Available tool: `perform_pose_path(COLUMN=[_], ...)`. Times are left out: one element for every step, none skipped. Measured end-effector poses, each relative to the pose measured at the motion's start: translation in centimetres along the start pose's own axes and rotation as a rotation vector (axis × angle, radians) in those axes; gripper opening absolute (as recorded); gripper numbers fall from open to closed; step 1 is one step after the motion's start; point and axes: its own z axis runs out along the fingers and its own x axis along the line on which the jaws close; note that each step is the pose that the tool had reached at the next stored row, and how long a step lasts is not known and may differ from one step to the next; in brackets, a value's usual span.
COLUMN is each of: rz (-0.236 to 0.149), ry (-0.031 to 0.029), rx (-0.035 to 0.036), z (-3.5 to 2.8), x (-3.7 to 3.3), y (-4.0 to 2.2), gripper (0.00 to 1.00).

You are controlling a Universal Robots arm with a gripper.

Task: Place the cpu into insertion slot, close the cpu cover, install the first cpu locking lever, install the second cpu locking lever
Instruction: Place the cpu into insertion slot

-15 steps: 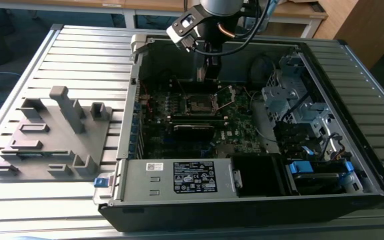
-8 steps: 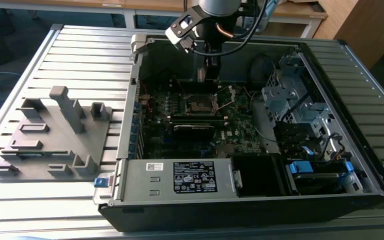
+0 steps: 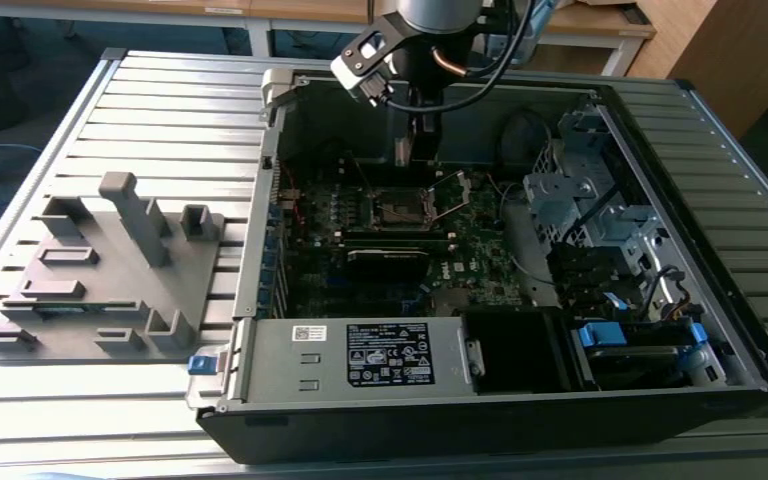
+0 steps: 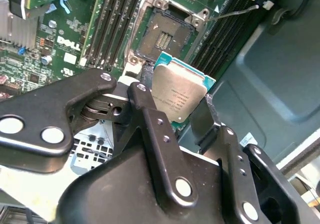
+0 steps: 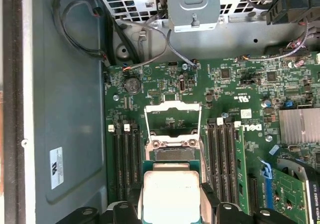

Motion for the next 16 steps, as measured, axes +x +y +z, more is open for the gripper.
perform_pose_path(rz=[0.0, -0.001, -0.001, -0.001, -0.001, -0.001, -0.001, -0.001, -0.001, -0.001, -0.001, -0.001, -0.001, -0.001, -0.001, -0.001], ry=[-0.0058, -0.0072, -0.0073, -0.0074, -0.0075, -0.0075, -0.0075, -0.0078, -0.0079, -0.0081, -0.0088, -0.0097, -0.0097, -0.0097, -0.0097, -0.0097], rx=[-0.0011, -0.0016, -0.0015, -0.0015, -0.0016, -0.0016, -0.0018, -0.0026, -0.0037, -0.0039, -0.0041, -0.0041, -0.0041, -0.0041, -0.0041, -0.0041], z=[0.03, 0.04, 0.04, 0.04, 0.04, 0.04, 0.05, 0.06, 0.07, 0.07, 0.07, 0.08, 0.08, 0.08, 0.08, 0.08], x=[0.0, -0.01, -0.01, -0.01, -0.01, -0.01, -0.01, -0.01, -0.01, -0.01, -0.01, -0.01, -0.01, -0.01, -0.01, -0.01], y=[0.0, 0.0, 0.0, 0.0, 0.0, 0.0, 0.0, -0.02, -0.03, -0.03, -0.03, -0.03, -0.03, -0.03, -0.03, -0.03], gripper=[0.54, 0.54, 0.54, 0.54, 0.54, 0.54, 0.54, 0.54, 0.54, 0.54, 0.54, 0.54, 0.54, 0.54, 0.54, 0.54])
